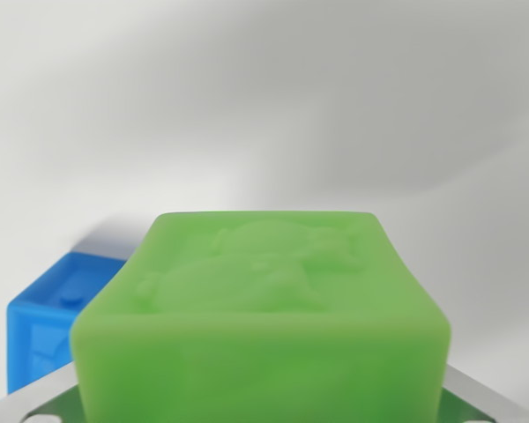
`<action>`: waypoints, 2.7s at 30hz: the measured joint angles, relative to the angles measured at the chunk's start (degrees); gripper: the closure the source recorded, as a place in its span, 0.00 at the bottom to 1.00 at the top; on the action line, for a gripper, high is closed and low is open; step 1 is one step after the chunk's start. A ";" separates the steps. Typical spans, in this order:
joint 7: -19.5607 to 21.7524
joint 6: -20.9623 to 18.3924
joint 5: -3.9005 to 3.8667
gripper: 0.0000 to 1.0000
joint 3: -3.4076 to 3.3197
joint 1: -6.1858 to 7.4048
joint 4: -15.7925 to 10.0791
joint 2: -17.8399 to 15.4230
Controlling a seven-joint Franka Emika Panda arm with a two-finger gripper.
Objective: Stack cube
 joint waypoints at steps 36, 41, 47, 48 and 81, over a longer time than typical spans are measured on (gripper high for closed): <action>10.60 -2.80 0.00 1.00 0.09 5.84 1.22 -1.53; 12.00 -3.29 0.00 1.00 0.10 6.60 1.65 -1.55; 13.48 -3.66 0.00 1.00 0.11 7.47 2.02 -1.63; 13.57 -3.66 0.00 1.00 0.12 7.57 2.03 -1.62; 13.69 2.30 0.00 1.00 0.03 7.60 2.61 5.38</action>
